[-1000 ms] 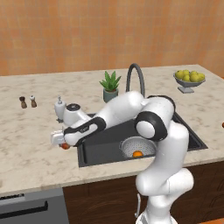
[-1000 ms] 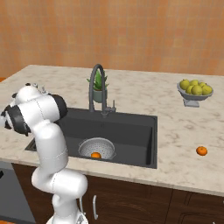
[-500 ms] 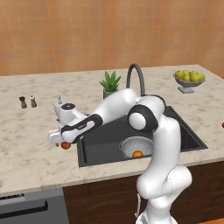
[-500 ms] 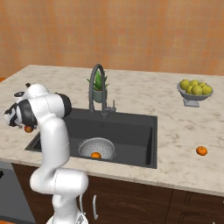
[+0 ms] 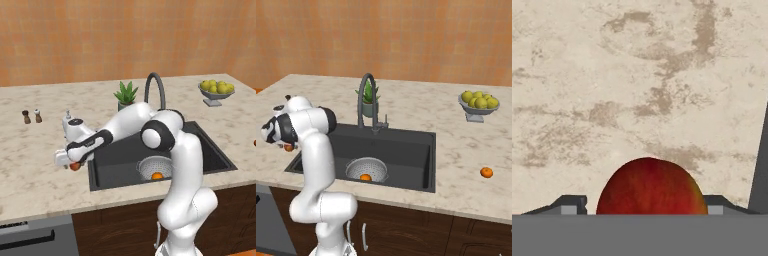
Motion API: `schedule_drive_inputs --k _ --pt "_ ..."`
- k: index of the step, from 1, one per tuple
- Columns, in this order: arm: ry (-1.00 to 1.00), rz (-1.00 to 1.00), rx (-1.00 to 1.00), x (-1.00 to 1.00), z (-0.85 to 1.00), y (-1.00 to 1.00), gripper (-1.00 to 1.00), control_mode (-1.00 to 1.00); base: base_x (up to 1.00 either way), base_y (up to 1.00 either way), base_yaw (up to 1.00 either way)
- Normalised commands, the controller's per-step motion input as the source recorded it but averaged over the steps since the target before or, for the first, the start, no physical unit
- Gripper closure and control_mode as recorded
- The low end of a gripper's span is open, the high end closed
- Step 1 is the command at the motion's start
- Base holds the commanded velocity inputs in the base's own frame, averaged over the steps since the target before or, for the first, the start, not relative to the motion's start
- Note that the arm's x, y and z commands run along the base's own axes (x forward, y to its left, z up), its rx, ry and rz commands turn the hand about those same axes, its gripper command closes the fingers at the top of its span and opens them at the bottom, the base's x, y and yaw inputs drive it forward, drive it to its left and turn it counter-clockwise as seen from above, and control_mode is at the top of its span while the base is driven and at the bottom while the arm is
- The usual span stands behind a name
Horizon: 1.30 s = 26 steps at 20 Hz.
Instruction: Put the colander in the sink, put the tangerine, apple, orange in the colander, and turn on the sink faucet and pour water over the colander.
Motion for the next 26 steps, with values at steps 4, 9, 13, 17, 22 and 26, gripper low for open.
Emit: schedule_drive_inputs --k 4,9,13,17,22,26 --pt "0.00 0.00 -0.02 -0.11 -0.10 -0.38 1.00 -1.00 0.00 0.00 0.00" --pt "0.00 0.00 0.00 -0.44 0.30 -0.59 1.00 -1.00 0.00 0.00 0.00" --pt "0.00 0.00 0.00 -0.36 0.40 -0.67 1.00 -1.00 0.00 0.00 0.00" --pt "0.00 0.00 0.00 -0.20 0.28 -0.73 1.00 -1.00 0.00 0.00 0.00" --pt "0.02 0.00 -0.01 -0.01 0.14 -0.74 1.00 -1.00 0.00 0.00 0.00" --pt "0.02 -0.03 -0.05 0.00 0.08 -0.74 1.00 -1.00 0.00 0.00 0.00"
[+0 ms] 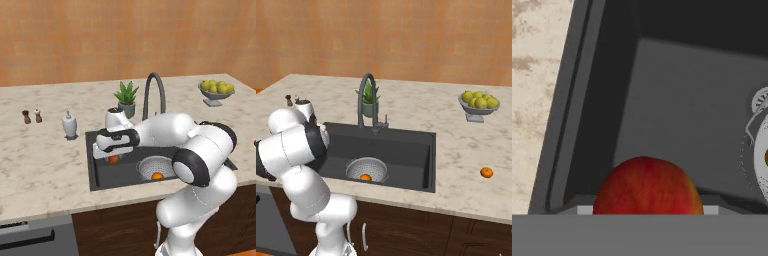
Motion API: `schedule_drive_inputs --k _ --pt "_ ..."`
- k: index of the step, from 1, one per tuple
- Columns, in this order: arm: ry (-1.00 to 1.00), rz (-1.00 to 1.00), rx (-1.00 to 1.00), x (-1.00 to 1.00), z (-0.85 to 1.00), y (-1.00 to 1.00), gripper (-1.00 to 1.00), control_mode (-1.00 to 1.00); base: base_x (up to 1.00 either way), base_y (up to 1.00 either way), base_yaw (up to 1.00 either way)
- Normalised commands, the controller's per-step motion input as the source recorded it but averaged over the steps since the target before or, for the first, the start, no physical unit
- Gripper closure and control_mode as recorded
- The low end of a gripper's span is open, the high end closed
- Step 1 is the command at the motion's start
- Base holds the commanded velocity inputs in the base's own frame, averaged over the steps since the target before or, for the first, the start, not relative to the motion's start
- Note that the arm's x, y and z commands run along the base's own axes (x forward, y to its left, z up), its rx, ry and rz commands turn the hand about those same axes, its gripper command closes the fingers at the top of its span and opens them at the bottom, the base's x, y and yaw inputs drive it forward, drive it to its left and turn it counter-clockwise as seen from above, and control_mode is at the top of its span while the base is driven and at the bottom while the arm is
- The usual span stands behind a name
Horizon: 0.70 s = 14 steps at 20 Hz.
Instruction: Put the colander in the sink, put the tangerine, apple, orange in the colander, and turn on the sink faucet and pour water over the colander.
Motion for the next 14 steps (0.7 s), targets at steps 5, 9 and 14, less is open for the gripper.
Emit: schedule_drive_inputs --k 5,9,14 --pt "0.02 -0.06 -0.15 0.04 0.00 -0.59 1.00 -1.00 0.00 0.00 0.00" --pt "0.00 -0.12 -0.23 0.30 -0.10 -0.21 1.00 -1.00 0.00 0.00 0.00" --pt "0.02 -0.11 -0.18 0.24 -0.17 -0.34 1.00 -1.00 0.00 0.00 0.00"
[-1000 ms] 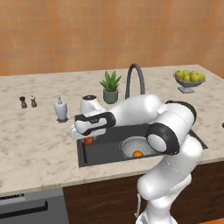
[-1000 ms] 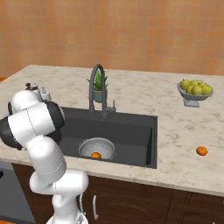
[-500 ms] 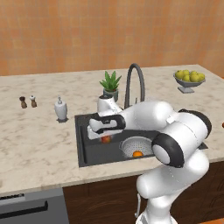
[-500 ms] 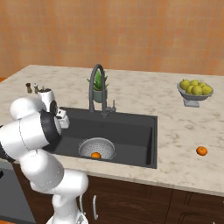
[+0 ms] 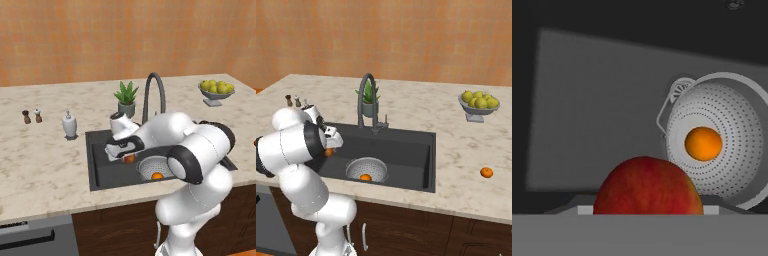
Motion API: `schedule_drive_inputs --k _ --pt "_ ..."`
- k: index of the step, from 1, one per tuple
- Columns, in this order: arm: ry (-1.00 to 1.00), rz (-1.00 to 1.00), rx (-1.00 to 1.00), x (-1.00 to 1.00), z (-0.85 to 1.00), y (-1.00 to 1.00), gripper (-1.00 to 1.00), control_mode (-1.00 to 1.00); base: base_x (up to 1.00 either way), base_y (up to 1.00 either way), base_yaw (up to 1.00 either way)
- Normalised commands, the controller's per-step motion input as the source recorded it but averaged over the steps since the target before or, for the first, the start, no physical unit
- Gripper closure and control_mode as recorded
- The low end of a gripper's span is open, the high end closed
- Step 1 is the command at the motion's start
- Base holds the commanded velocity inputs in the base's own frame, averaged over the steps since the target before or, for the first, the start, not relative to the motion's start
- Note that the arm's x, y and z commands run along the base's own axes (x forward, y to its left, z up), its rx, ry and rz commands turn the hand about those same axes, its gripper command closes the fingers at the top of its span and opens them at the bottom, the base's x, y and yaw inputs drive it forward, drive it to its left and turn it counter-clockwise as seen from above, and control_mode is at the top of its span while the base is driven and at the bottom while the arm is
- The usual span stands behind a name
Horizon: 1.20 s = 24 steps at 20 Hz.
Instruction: Put the colander in the sink, put the tangerine, apple, orange in the colander, and turn on the sink faucet and pour water over the colander.
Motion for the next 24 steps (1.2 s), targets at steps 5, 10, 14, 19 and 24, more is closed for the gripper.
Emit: schedule_drive_inputs --k 5,10,14,19,24 --pt "0.02 0.00 -0.16 0.35 -0.45 -0.12 1.00 -1.00 0.00 0.00 0.00" --pt "0.09 0.00 -0.02 0.35 -0.43 -0.44 1.00 -1.00 0.00 0.00 0.00" --pt "0.08 0.00 0.00 0.17 -0.40 -0.63 1.00 -1.00 0.00 0.00 0.00" --pt "0.02 0.00 0.00 0.18 -0.55 -0.46 1.00 -1.00 0.00 0.00 0.00" --pt "0.04 0.00 0.00 0.39 -0.57 -0.35 1.00 -1.00 0.00 0.00 0.00"
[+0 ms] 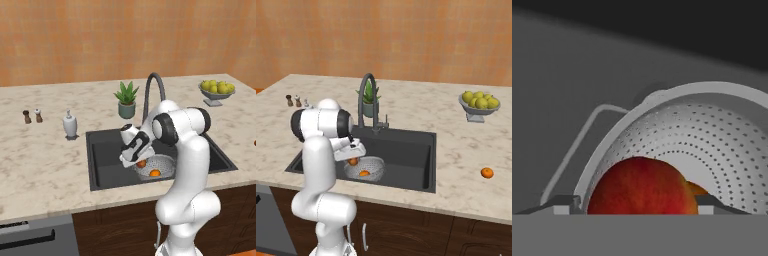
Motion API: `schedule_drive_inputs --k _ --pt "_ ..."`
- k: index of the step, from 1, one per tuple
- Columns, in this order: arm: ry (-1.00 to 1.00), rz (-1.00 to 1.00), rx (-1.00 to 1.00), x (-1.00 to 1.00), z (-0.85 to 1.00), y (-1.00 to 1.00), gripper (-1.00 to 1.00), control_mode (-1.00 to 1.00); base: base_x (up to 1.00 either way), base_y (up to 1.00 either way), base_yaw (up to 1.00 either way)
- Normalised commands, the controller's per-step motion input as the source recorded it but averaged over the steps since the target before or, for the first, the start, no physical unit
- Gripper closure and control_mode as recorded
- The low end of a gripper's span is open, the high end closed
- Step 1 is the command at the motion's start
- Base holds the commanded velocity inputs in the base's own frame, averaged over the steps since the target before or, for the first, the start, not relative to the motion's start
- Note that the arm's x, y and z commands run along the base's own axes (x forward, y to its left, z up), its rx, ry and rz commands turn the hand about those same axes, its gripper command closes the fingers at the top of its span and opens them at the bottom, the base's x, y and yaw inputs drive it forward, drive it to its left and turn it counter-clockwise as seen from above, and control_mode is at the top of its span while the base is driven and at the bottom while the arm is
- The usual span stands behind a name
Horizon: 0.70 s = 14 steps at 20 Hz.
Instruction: Put the colander in the sink, put the tangerine, apple, orange in the colander, and turn on the sink faucet and pour water over the colander.
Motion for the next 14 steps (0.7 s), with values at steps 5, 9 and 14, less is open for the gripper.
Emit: schedule_drive_inputs --k 5,9,14 --pt "0.07 0.00 0.00 0.37 -0.53 -0.39 1.00 -1.00 0.00 0.00 0.00" --pt "0.01 0.00 0.00 0.00 -0.37 -0.45 1.00 -1.00 0.00 0.00 0.00" --pt "0.01 0.00 0.00 -0.24 -0.13 -0.51 1.00 -1.00 0.00 0.00 0.00"
